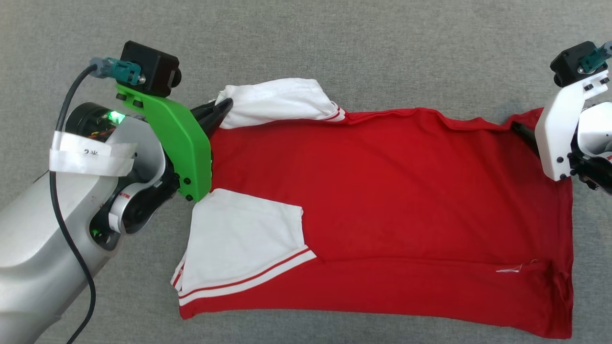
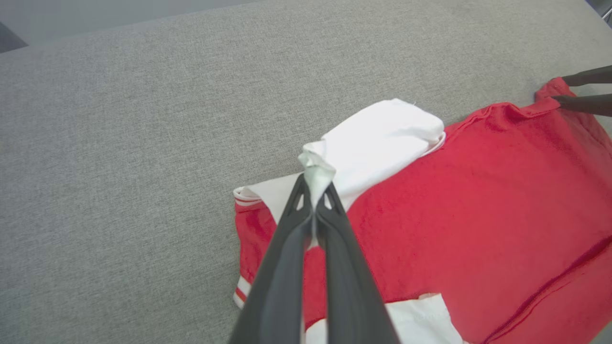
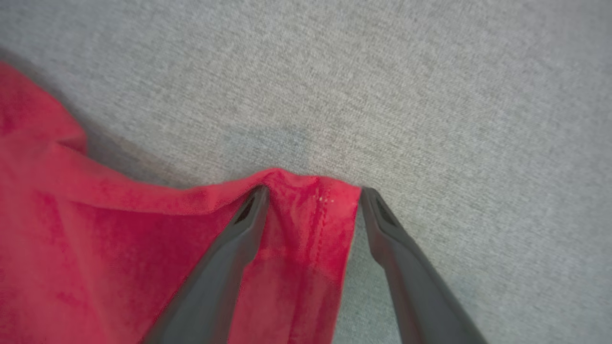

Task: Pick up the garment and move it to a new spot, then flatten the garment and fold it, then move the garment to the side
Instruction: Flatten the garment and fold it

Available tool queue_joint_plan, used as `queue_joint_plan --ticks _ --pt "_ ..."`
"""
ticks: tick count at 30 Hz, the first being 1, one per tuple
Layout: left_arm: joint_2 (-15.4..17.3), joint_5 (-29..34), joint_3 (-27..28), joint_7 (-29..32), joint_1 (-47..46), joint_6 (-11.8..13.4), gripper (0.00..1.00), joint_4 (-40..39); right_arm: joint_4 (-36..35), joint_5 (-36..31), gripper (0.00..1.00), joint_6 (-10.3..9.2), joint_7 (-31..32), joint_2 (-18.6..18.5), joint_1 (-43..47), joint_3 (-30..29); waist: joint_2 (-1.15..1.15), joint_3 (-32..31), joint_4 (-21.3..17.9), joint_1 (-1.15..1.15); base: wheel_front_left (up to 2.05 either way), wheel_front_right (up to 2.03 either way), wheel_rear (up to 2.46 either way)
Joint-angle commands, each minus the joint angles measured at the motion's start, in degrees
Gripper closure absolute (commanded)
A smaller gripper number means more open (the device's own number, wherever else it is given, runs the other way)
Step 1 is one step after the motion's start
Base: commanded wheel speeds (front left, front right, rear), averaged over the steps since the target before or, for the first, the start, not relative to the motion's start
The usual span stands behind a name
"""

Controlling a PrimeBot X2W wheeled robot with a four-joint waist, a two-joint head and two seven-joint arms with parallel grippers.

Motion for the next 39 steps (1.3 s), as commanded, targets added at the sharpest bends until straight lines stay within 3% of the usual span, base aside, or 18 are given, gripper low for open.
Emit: queue_joint_plan --ticks 1,4,5,6,14,23,39 --pt "0.3 0.5 0.1 -0.3 1.0 0.2 1.0 -0.2 1.3 0.7 0.0 -0.04 -0.1 0.3 0.4 1.9 0.0 0.5 0.5 0.0 0.0 0.0 0.0" --pt "0.2 0.5 0.0 -0.4 1.0 0.0 1.0 0.1 2.0 1.9 0.0 -0.04 0.1 -0.1 0.5 4.1 0.0 0.6 0.7 0.0 0.0 0.0 0.0" --pt "0.2 0.6 -0.1 -0.5 1.0 -0.1 1.0 0.3 2.3 2.3 0.64 -0.04 0.2 -0.3 0.6 4.9 0.0 0.6 0.8 0.0 0.0 0.0 0.0" --pt "0.2 0.5 -0.1 -0.6 1.1 -0.1 1.0 0.5 2.5 2.5 1.0 -0.04 -0.1 -0.4 0.6 5.4 0.0 0.5 0.8 0.0 0.0 0.0 0.0" --pt "-0.3 0.3 -0.1 -2.4 2.6 -0.4 1.0 3.8 5.9 4.1 1.0 -0.04 -6.0 -0.7 1.0 4.9 0.0 -2.2 0.5 0.0 0.0 0.0 0.0" --pt "-0.6 -0.9 -0.2 -5.0 6.1 -1.0 1.0 7.6 9.0 7.3 1.0 -0.04 -14.2 0.3 4.7 -0.9 0.0 -7.5 -0.9 0.0 0.0 0.0 0.0" --pt "0.8 -3.4 -0.7 -7.8 14.9 1.0 1.0 5.7 5.5 8.3 1.0 -0.04 -33.2 2.1 16.2 -8.1 0.0 -13.6 -1.8 0.0 0.0 0.0 0.0"
